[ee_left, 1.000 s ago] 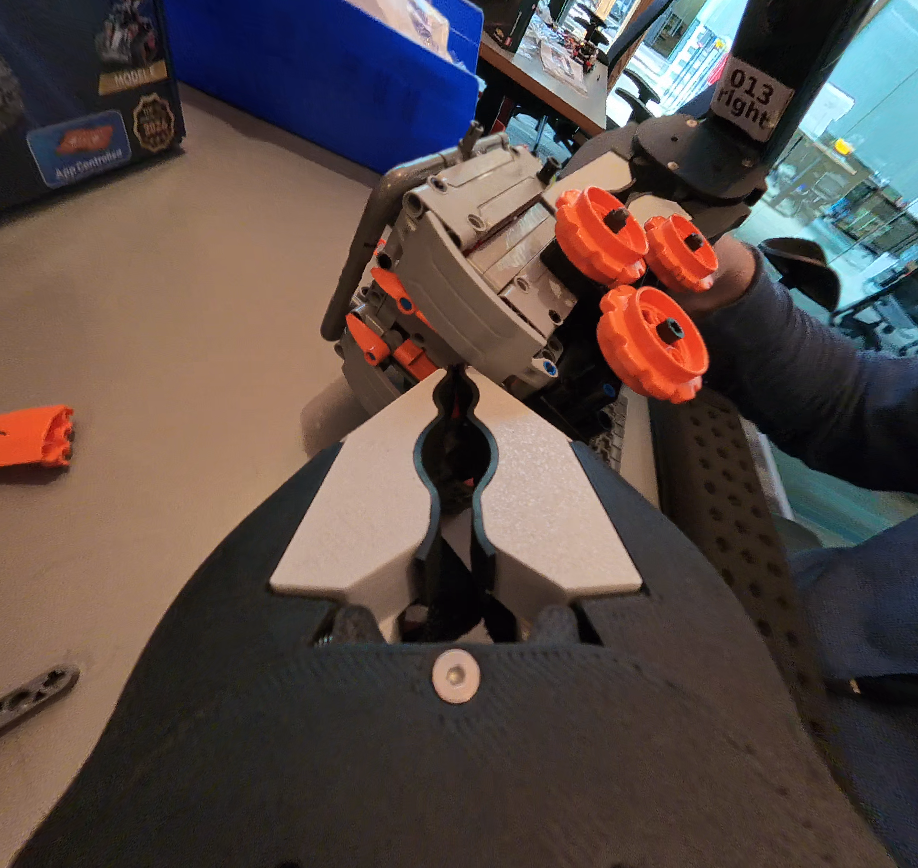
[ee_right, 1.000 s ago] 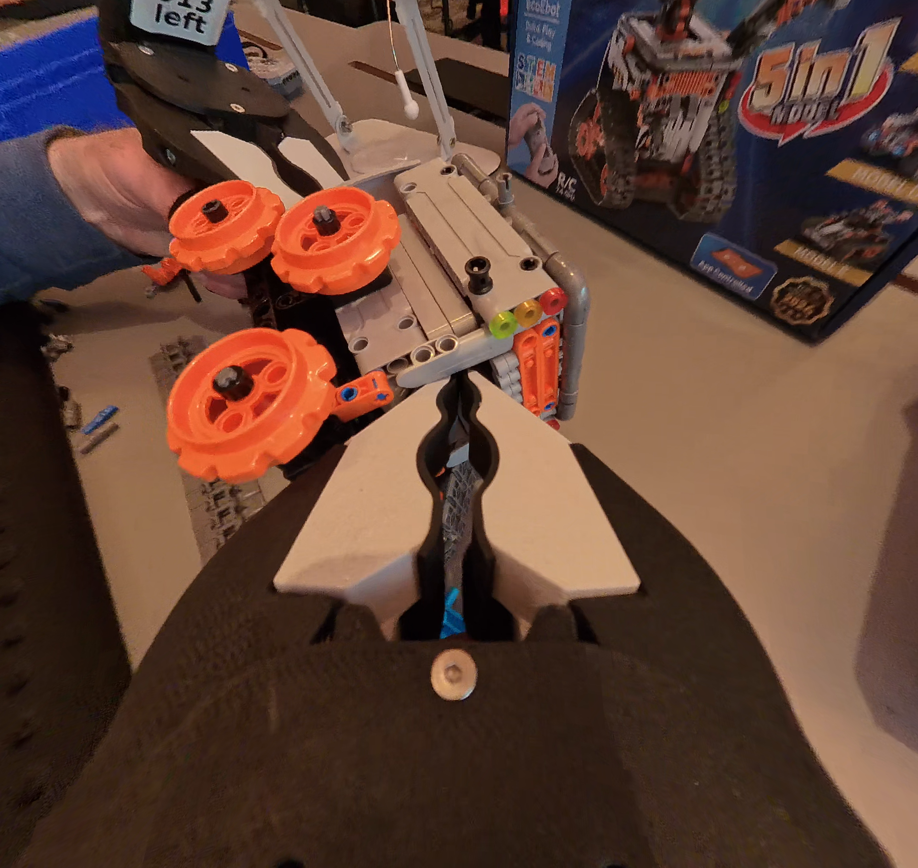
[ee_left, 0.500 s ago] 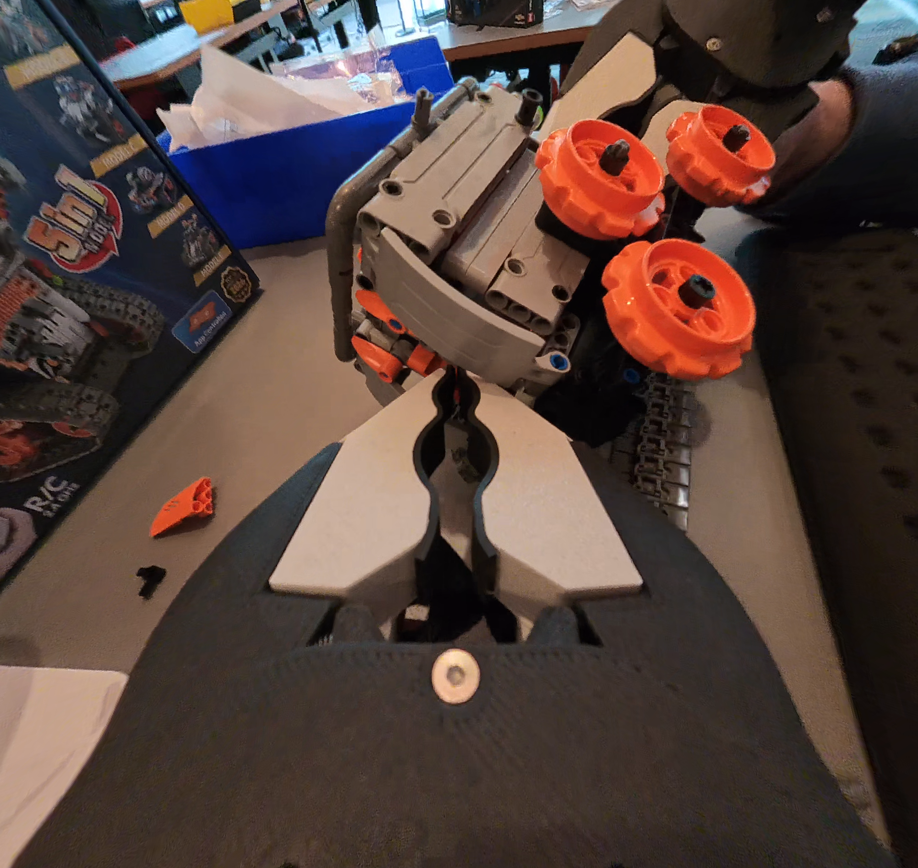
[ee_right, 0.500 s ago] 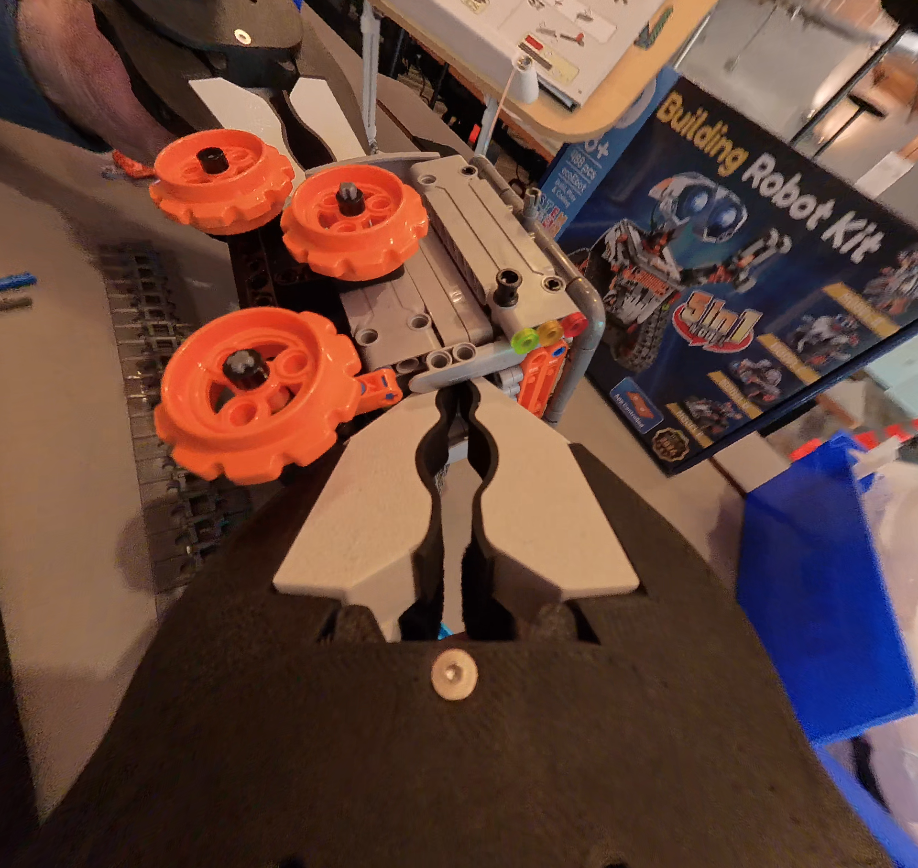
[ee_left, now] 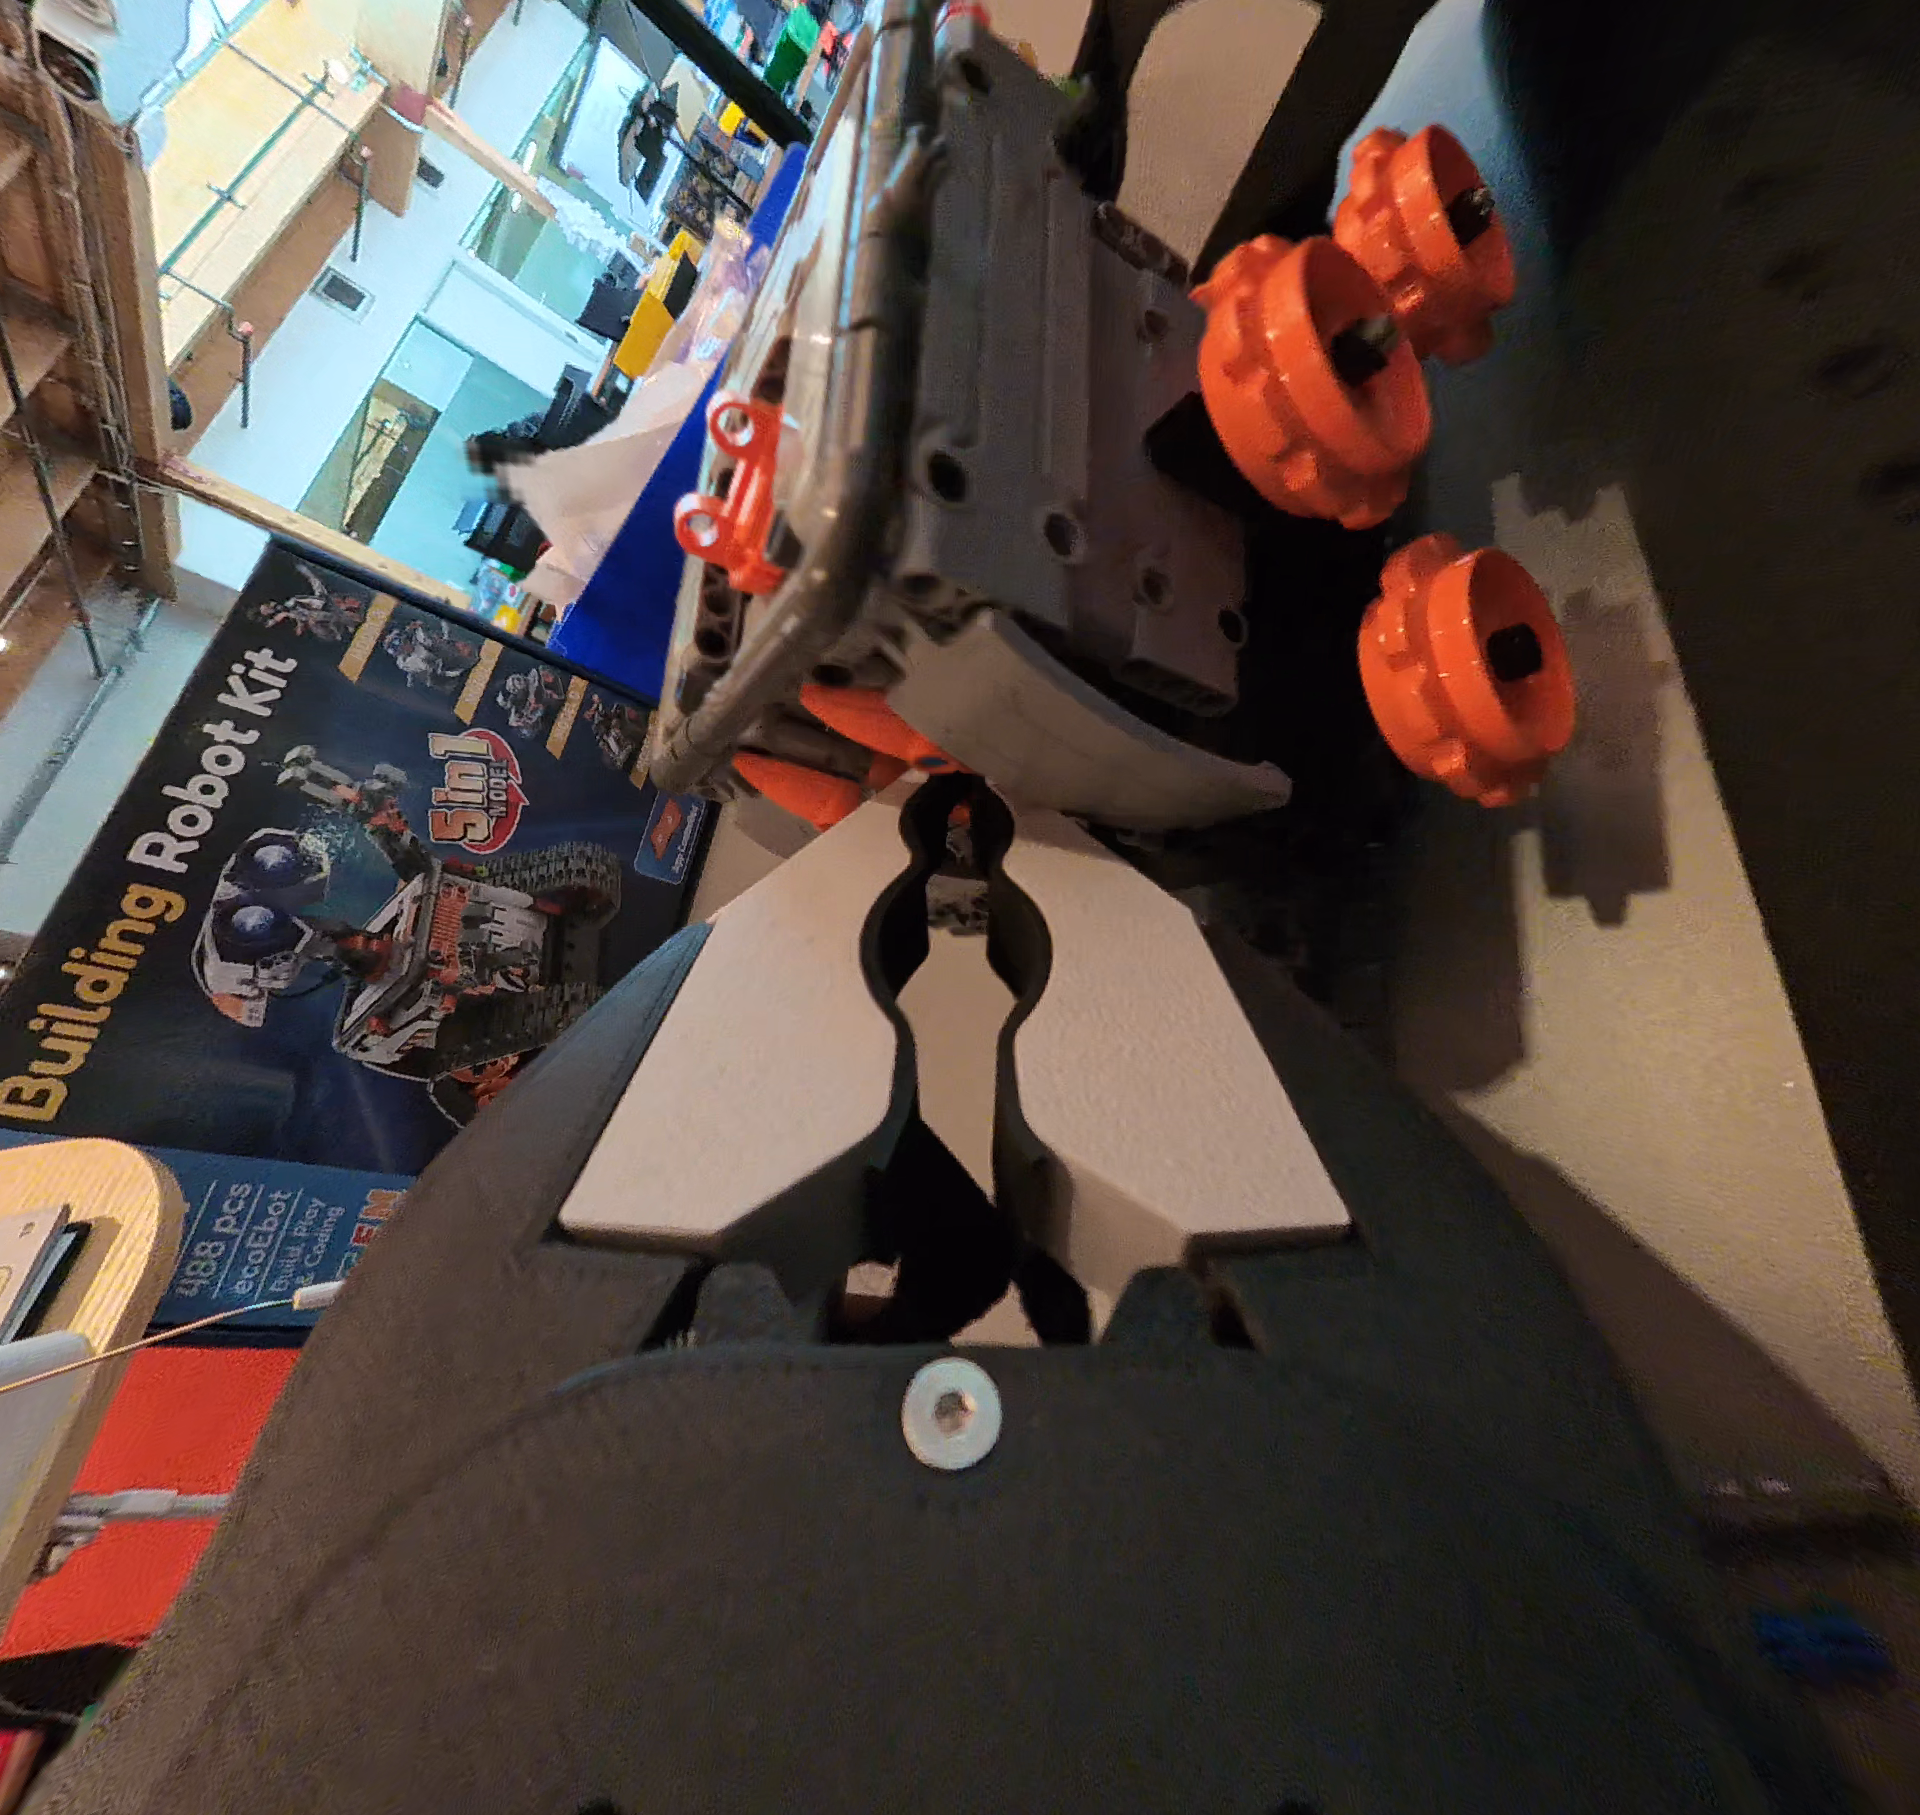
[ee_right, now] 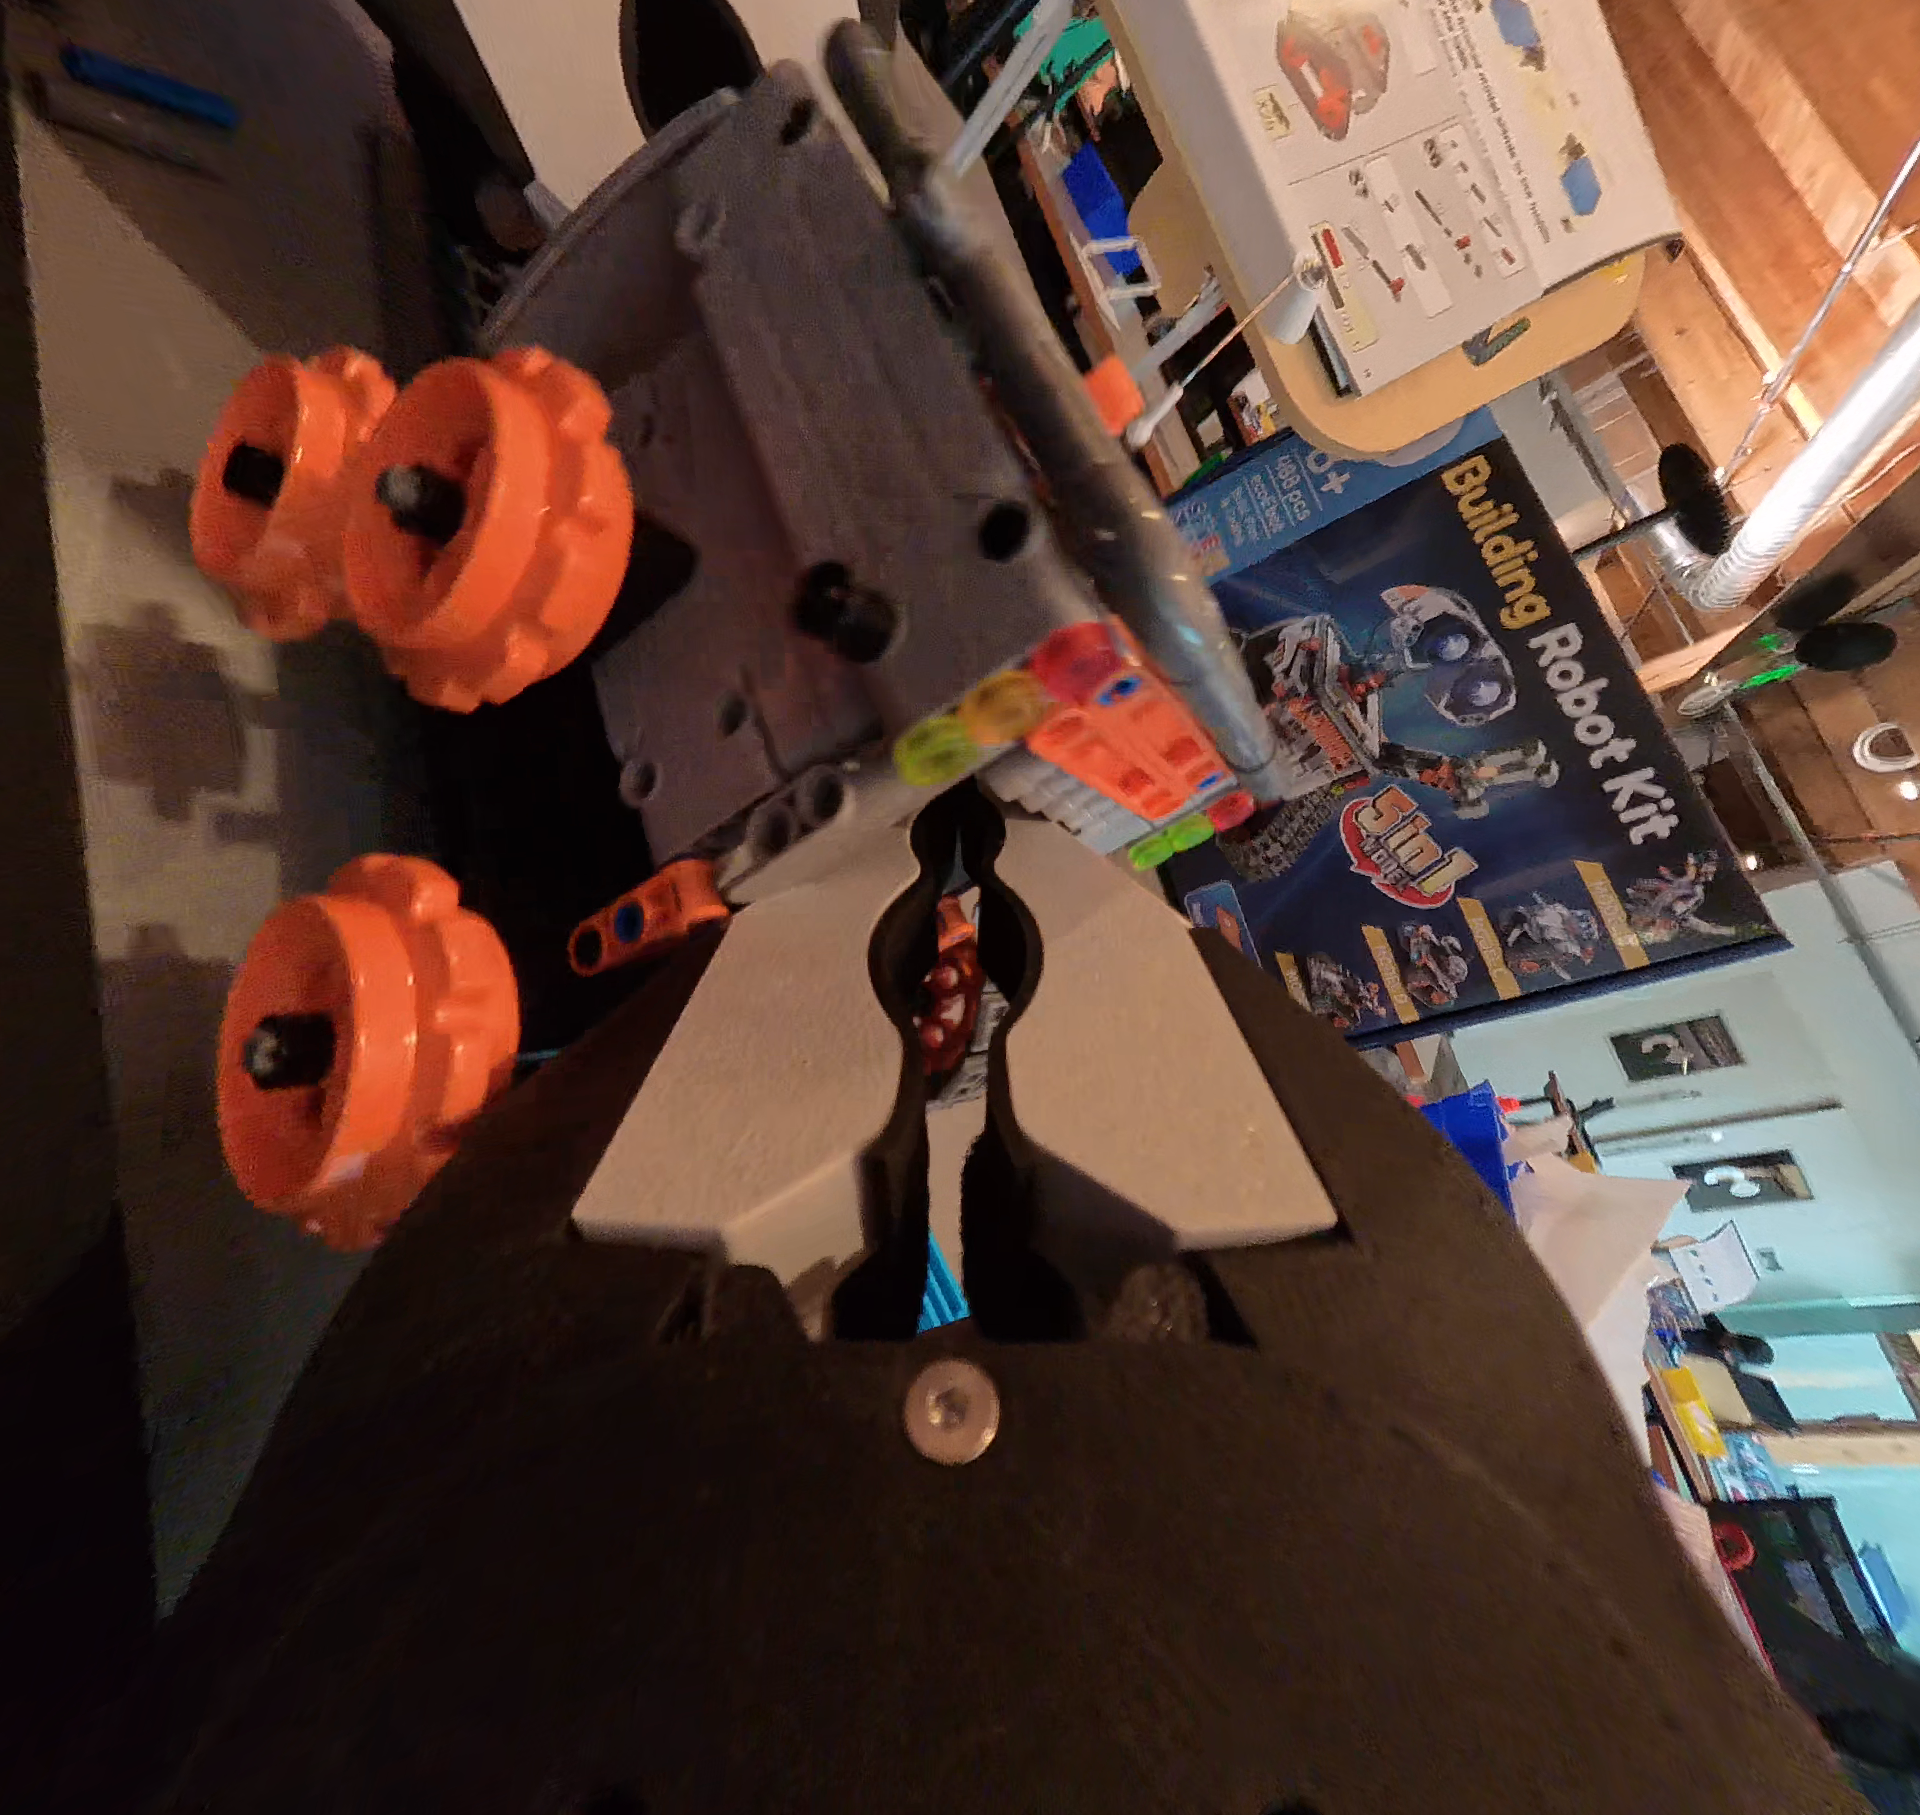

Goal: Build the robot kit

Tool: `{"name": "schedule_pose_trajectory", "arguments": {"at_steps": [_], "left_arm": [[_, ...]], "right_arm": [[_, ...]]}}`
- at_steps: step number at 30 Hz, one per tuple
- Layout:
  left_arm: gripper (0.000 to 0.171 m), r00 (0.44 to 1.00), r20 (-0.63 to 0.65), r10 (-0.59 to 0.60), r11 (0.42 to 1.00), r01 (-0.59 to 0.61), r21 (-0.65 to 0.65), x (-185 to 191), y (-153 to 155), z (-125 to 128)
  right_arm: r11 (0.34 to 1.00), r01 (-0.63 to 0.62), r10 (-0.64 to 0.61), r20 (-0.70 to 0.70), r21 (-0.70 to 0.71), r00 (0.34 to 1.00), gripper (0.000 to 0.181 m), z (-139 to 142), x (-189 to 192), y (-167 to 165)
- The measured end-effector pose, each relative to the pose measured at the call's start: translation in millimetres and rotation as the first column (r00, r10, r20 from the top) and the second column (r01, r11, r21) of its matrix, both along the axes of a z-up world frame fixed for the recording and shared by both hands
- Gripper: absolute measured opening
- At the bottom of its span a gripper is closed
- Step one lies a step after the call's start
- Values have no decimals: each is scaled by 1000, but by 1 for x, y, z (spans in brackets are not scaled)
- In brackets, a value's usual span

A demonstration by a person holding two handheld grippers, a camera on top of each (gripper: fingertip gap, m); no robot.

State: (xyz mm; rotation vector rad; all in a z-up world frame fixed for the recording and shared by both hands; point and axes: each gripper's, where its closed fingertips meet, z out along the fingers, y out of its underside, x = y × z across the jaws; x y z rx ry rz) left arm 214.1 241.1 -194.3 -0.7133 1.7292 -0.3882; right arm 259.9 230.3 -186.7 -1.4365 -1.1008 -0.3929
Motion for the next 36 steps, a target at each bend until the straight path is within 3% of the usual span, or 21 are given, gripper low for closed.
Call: {"name": "schedule_pose_trajectory", "arguments": {"at_steps": [12, 18, 30, 36], "left_arm": [[0, 994, -48, 93, 986, -99, -136, 15, 50, 1], [0, 995, -56, 85, 980, -93, -175, 18, 58, 11], [0, 992, -80, 93, 981, -105, -163, 20, 60, -1], [0, 992, -86, 95, 991, -102, -90, 26, 60, 0]], "right_arm": [[989, 86, -92, -43, -120, 995, 0, -8, 19, 42], [984, 76, -94, -104, -162, 990, 0, 1, 20, 49], [978, 97, -112, -70, -185, 991, 0, -19, 24, 52], [976, 116, -130, -64, -186, 989, 0, -22, 30, 52]]}}
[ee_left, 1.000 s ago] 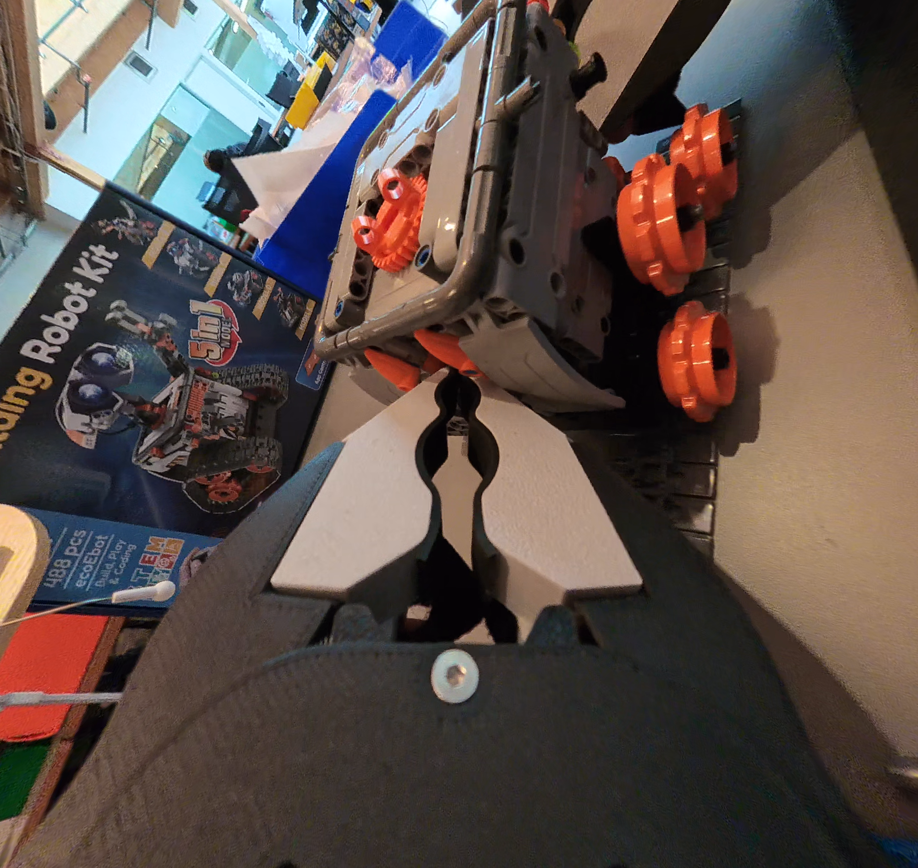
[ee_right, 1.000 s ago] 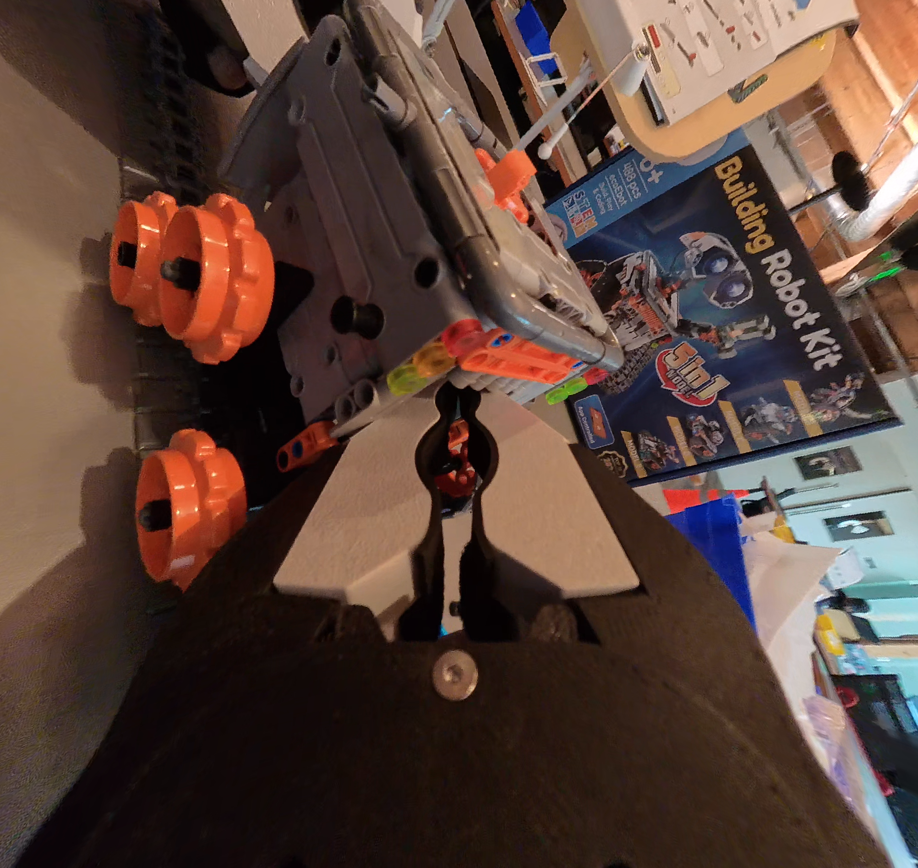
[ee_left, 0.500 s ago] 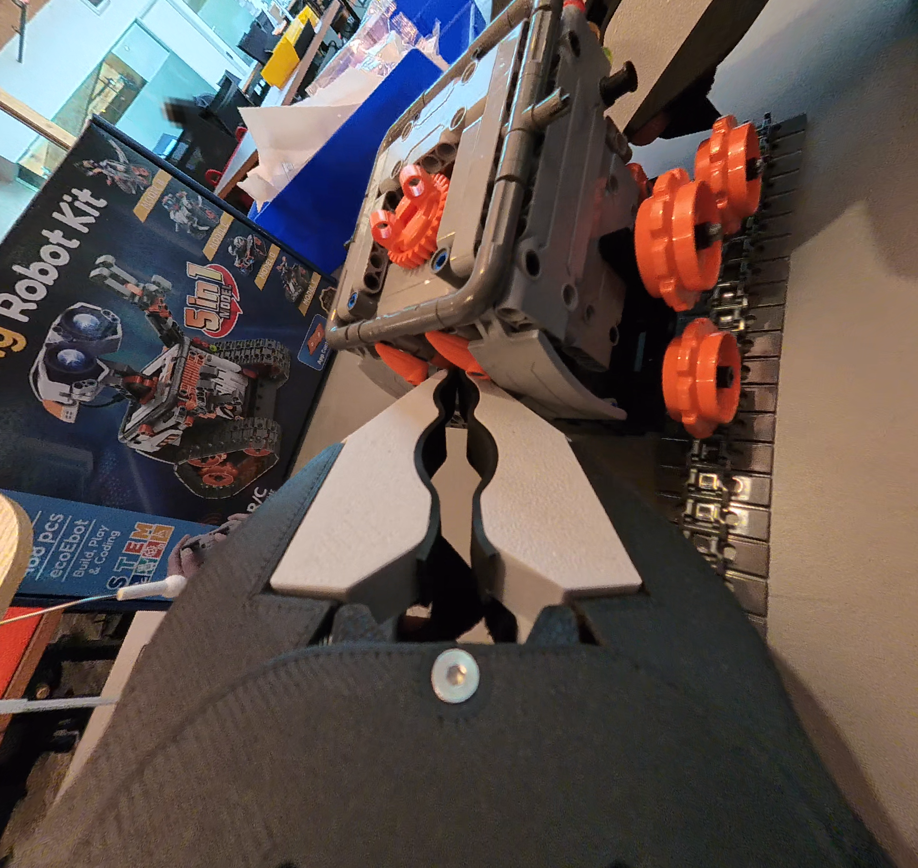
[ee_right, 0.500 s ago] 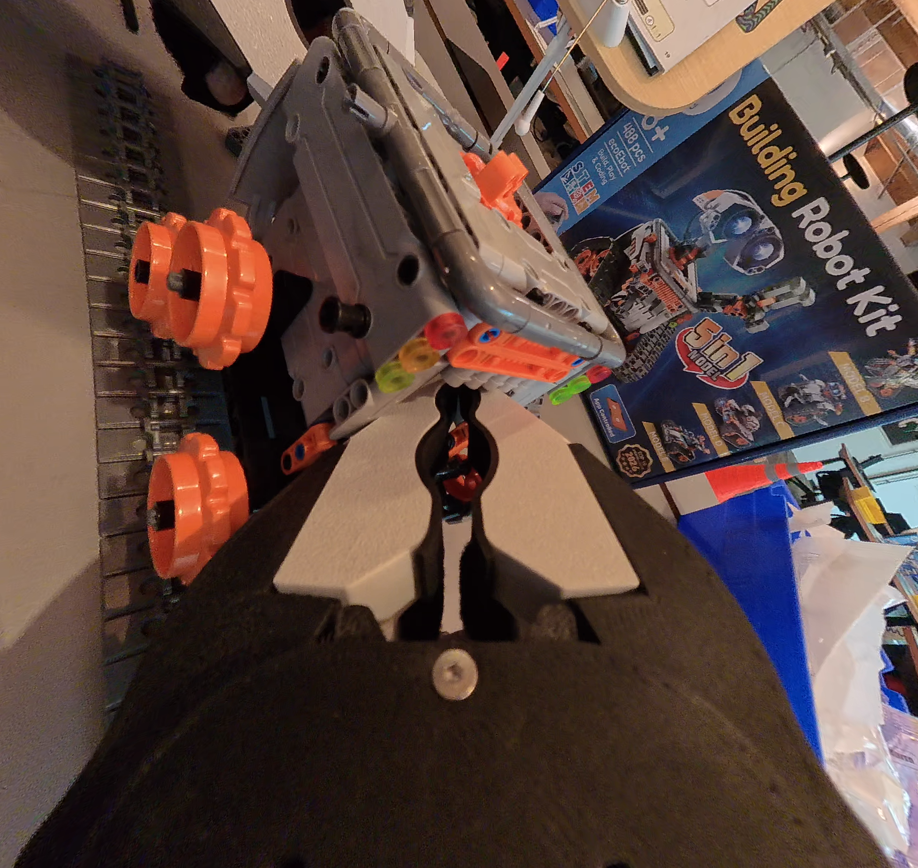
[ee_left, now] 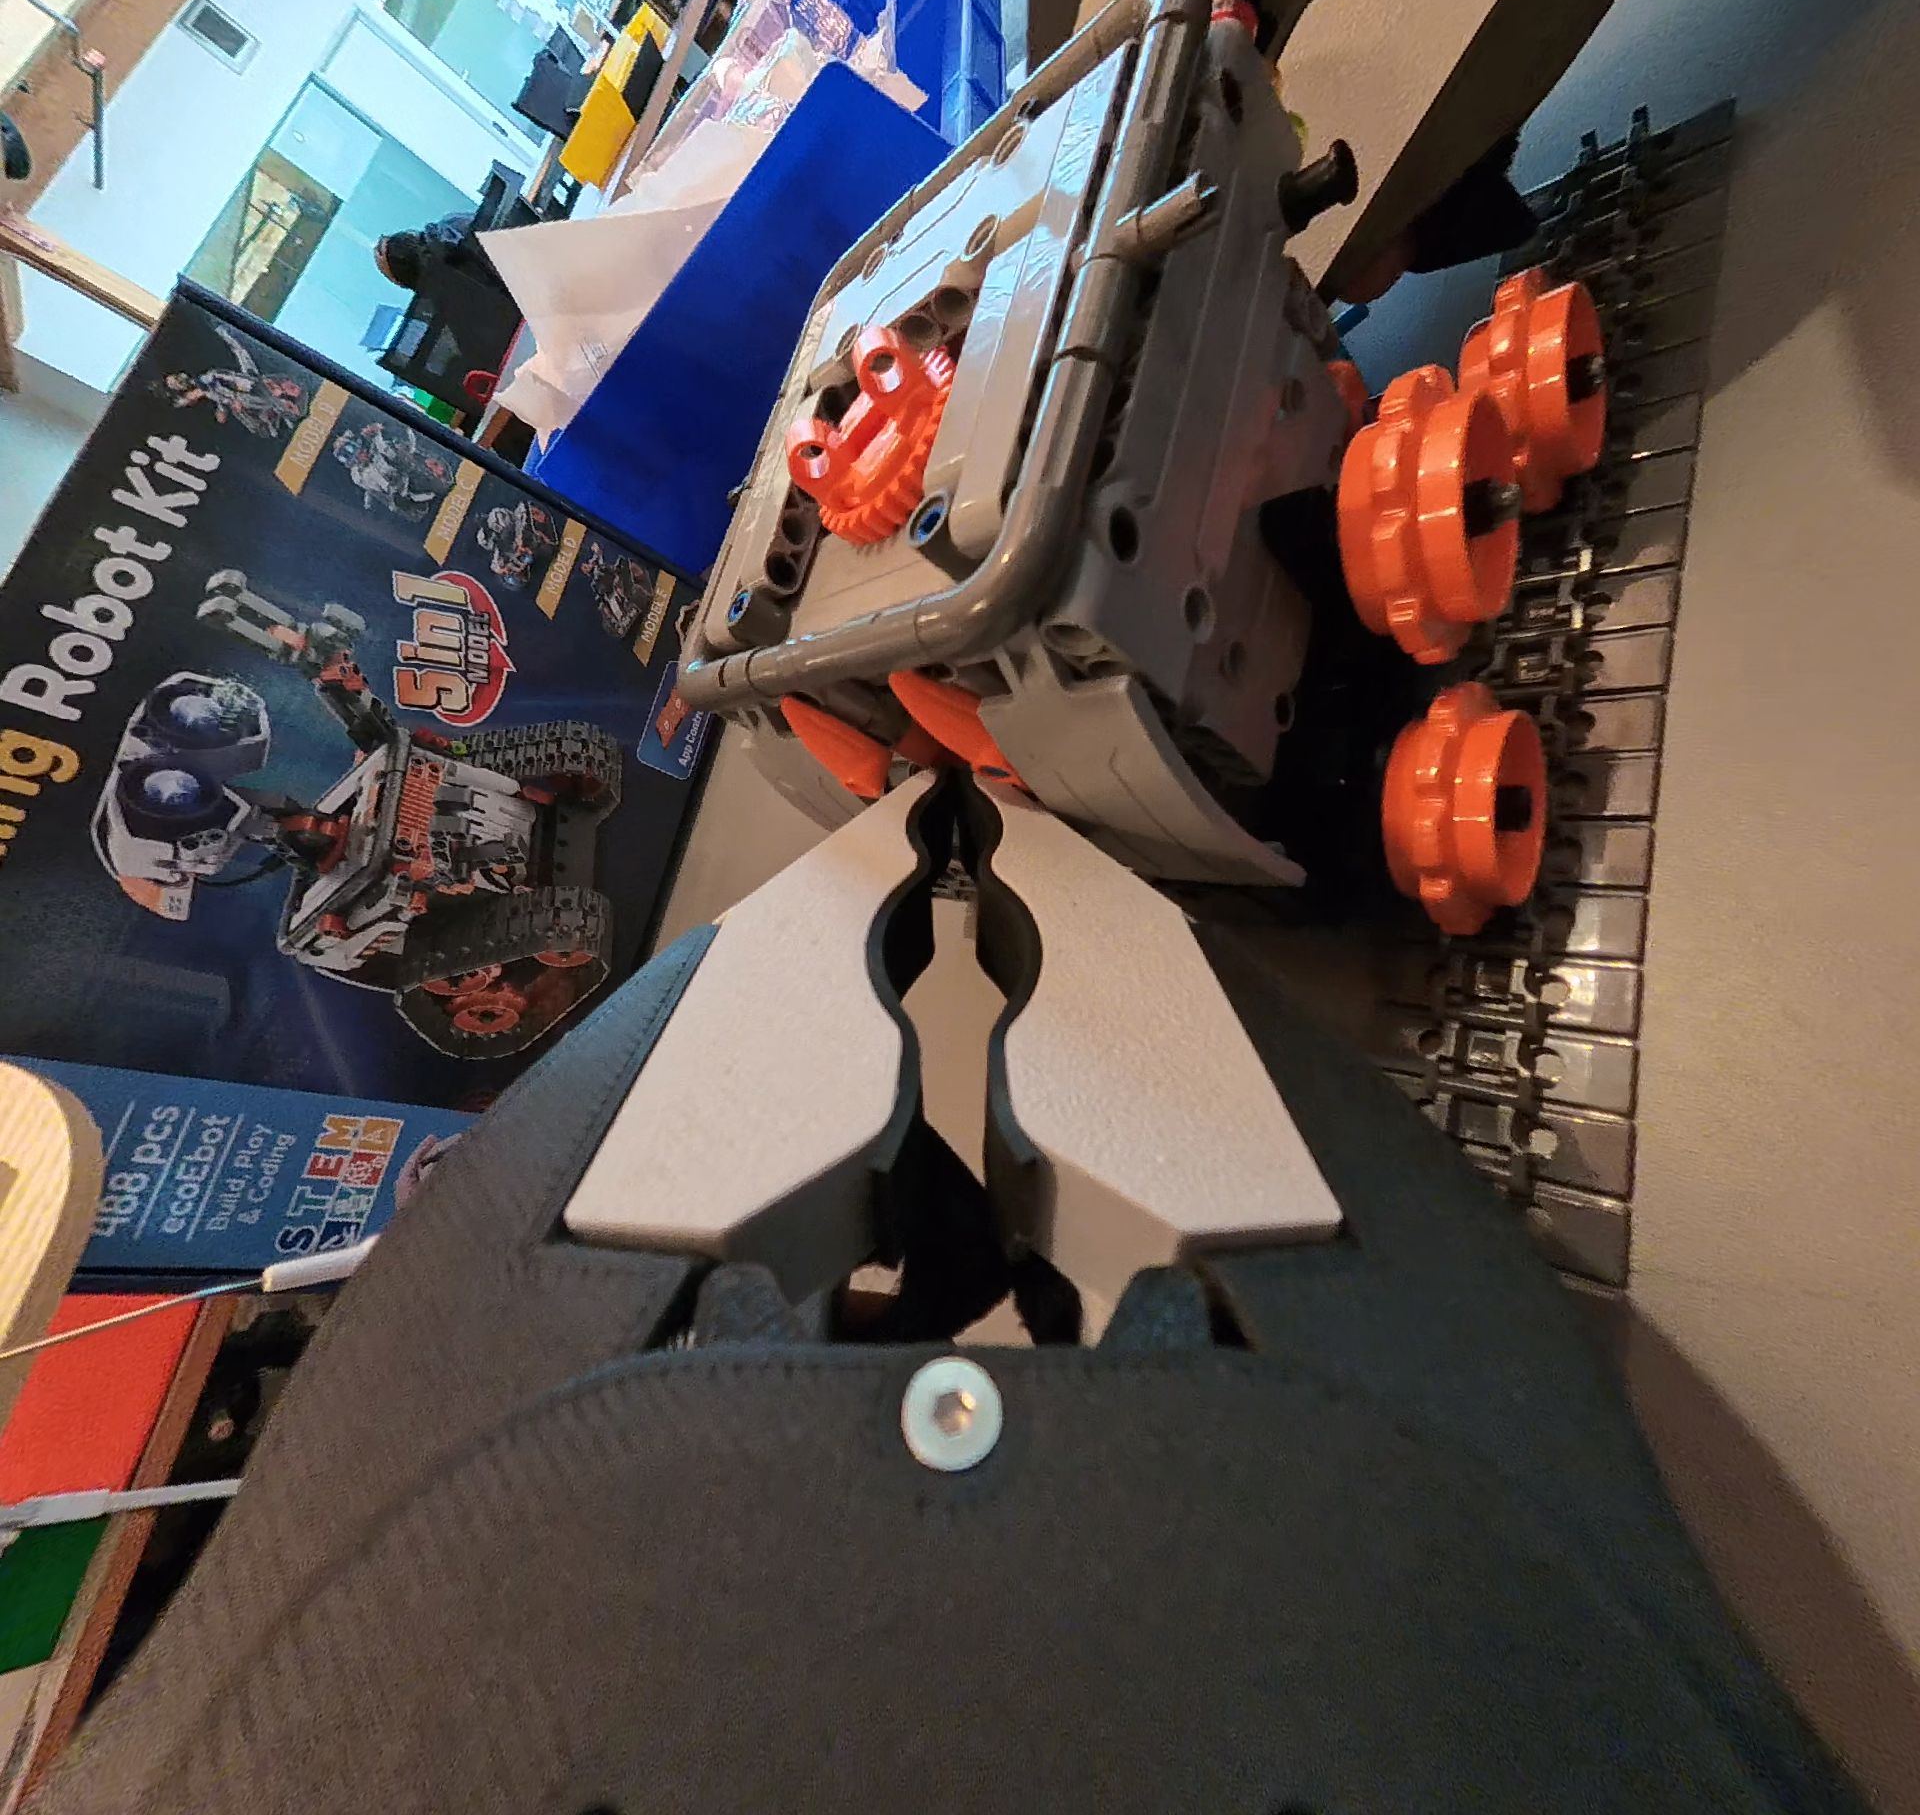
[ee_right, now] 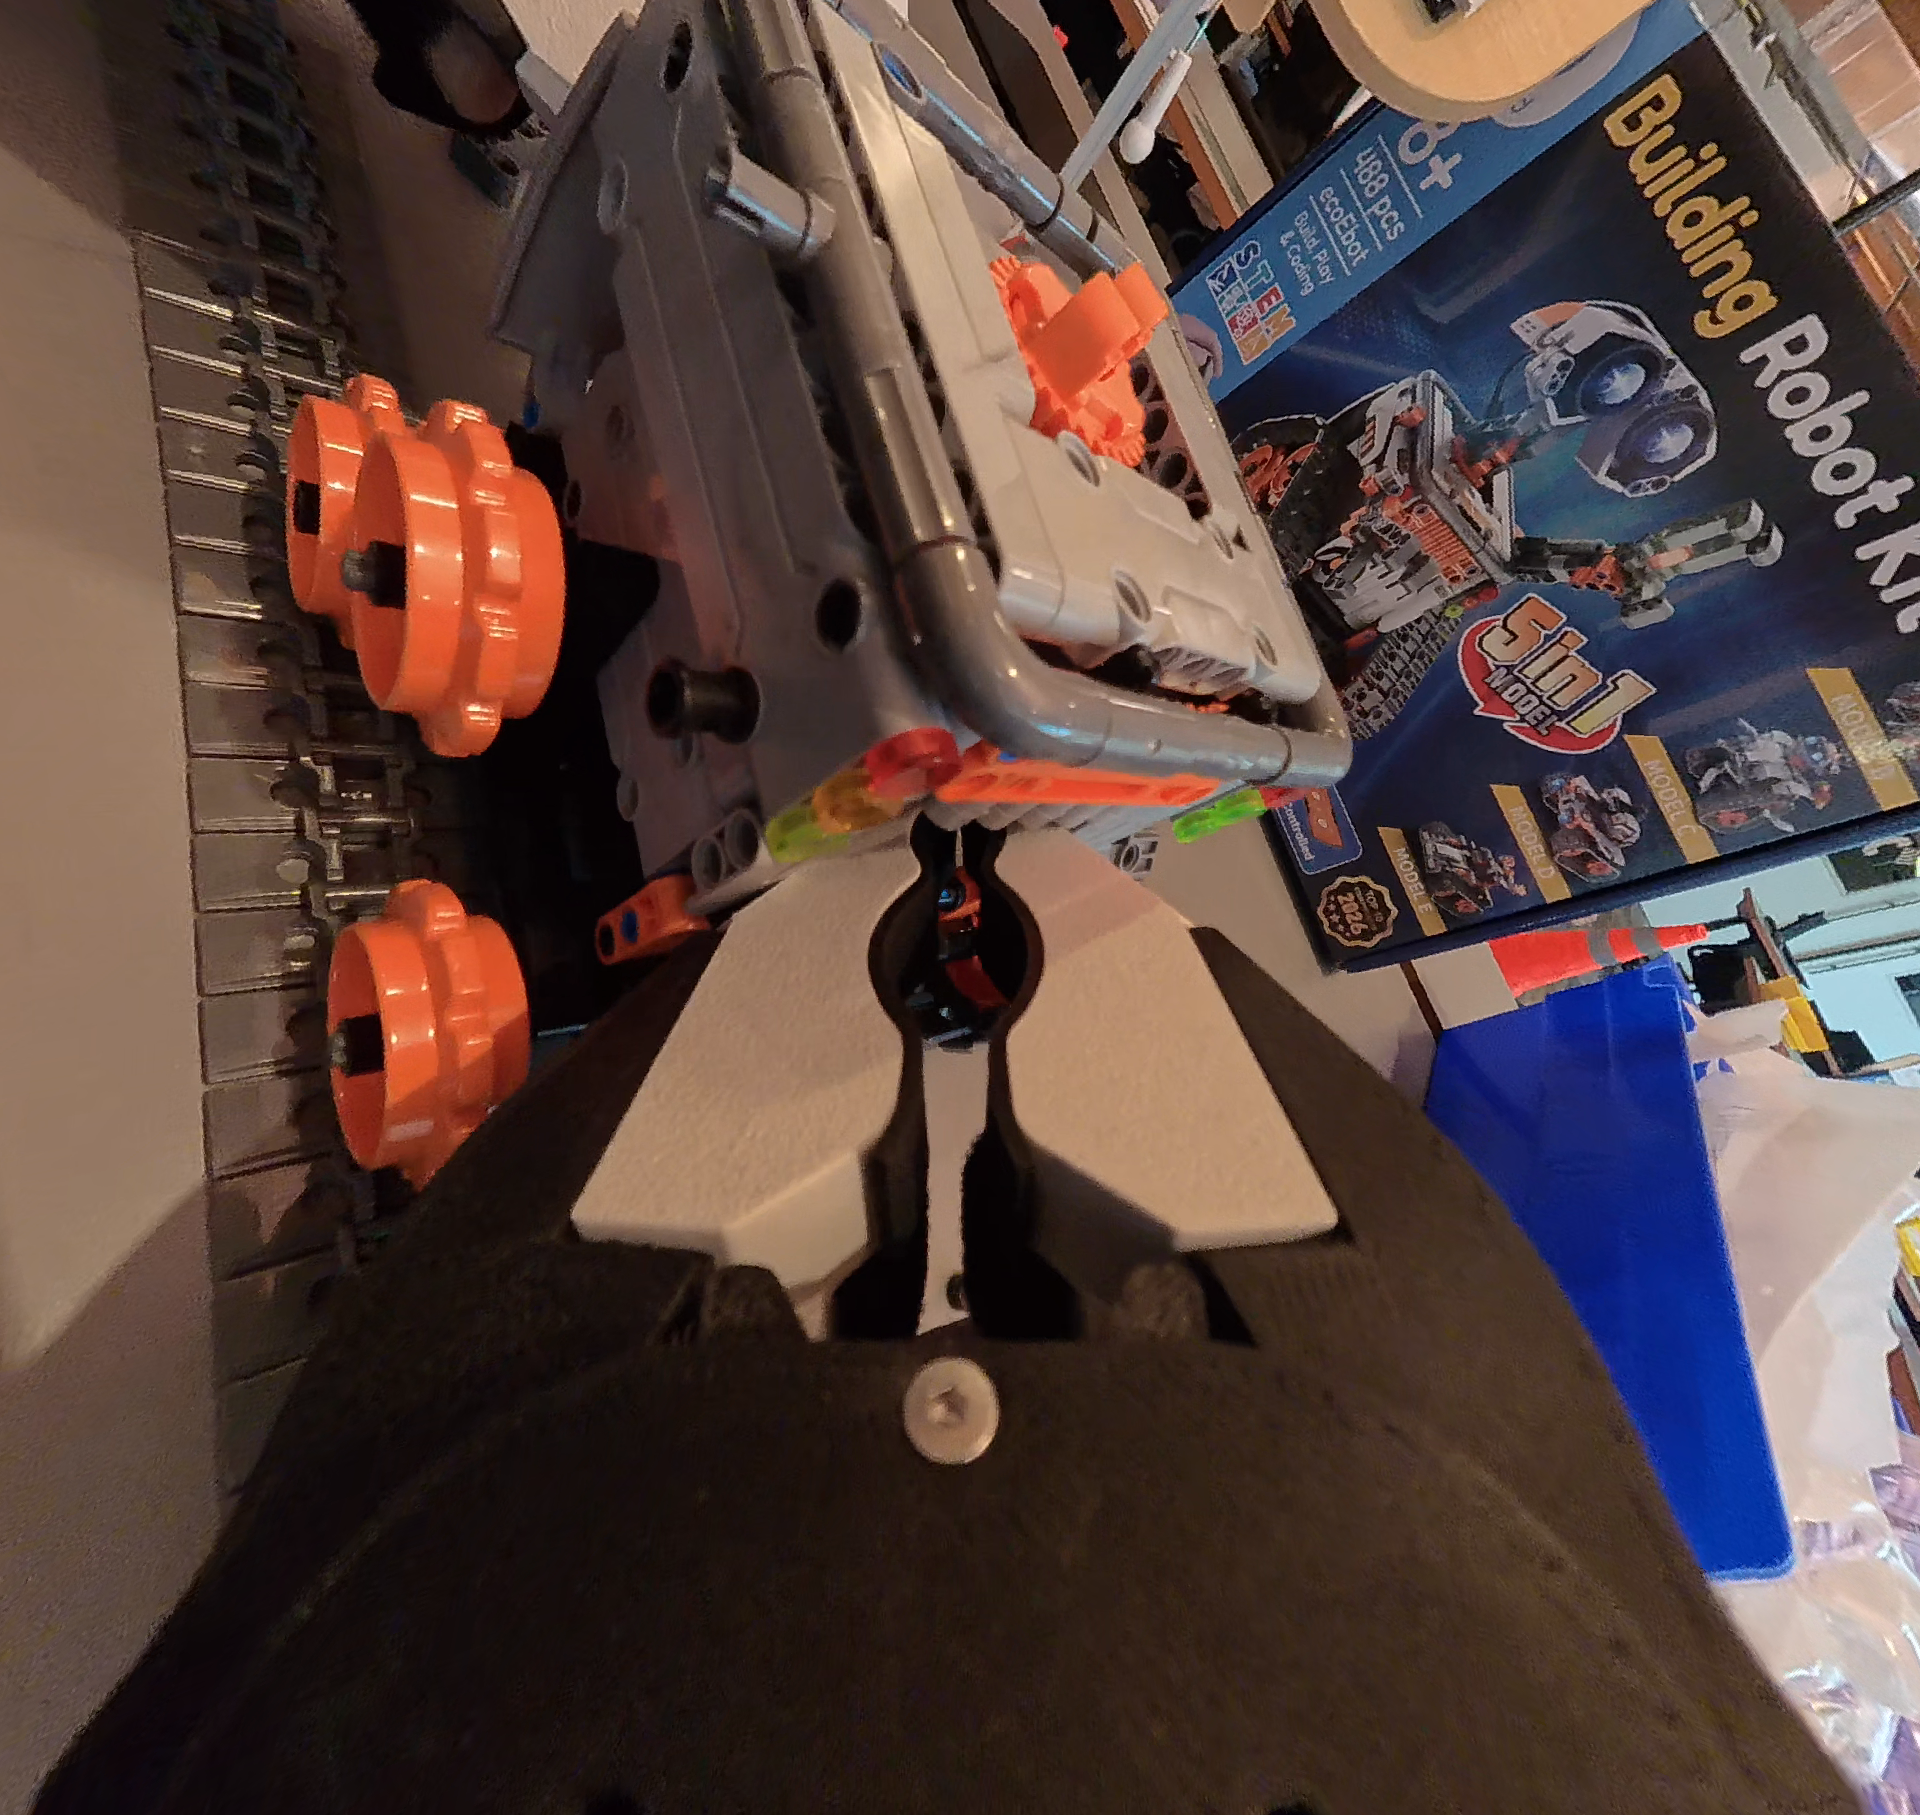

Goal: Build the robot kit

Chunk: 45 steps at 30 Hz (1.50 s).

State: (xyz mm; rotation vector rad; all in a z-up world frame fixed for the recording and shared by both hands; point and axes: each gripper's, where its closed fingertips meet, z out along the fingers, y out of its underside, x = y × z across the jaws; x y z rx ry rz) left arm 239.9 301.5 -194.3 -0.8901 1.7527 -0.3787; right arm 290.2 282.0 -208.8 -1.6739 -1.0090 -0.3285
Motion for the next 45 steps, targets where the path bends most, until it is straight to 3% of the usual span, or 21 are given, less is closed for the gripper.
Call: {"name": "schedule_pose_trajectory", "arguments": {"at_steps": [6, 12, 14, 16, 21, 24, 27, 29, 39, 45], "left_arm": [[19, 1000, 1, 12, 997, -12, -81, -10, 2, 3], [23, 999, 40, 24, 972, -14, -235, -30, 1, 21], [24, 999, 41, 10, 974, -1, -227, -30, -6, 25], [24, 1000, -23, 1, 982, -5, -191, -33, -10, 18], [33, 972, -234, 2, 968, -61, -242, -66, -9, -11], [40, 933, -358, 36, 947, -145, -285, -101, -4, -27], [43, 846, -530, 65, 923, -253, -291, -140, -1, -53], [46, 811, -578, 87, 912, -298, -281, -153, 3, -64], [37, 833, -551, -43, 857, -253, -449, -152, -7, -68], [41, 843, -534, -66, 840, -242, -486, -148, -7, -69]], "right_arm": [[1000, 2, -2, -9, -11, 1000, 3, 6, 3, -9], [997, 3, -10, -81, -79, 997, 6, 9, 10, -26], [996, 26, -34, -86, -86, 996, 5, 12, 17, -31], [988, 31, -50, -125, -152, 991, 7, 11, 21, -40], [913, 25, -100, -163, -408, 981, 21, -11, 36, -86], [832, -7, -109, -176, -555, 978, 29, -32, 42, -123], [773, -22, -121, -181, -634, 976, 34, -50, 42, -140], [773, -24, -132, -197, -634, 971, 37, -51, 41, -139], [760, -118, -112, -308, -639, 945, 25, -53, 42, -127], [774, -139, -98, -333, -618, 938, 24, -53, 43, -127]]}}
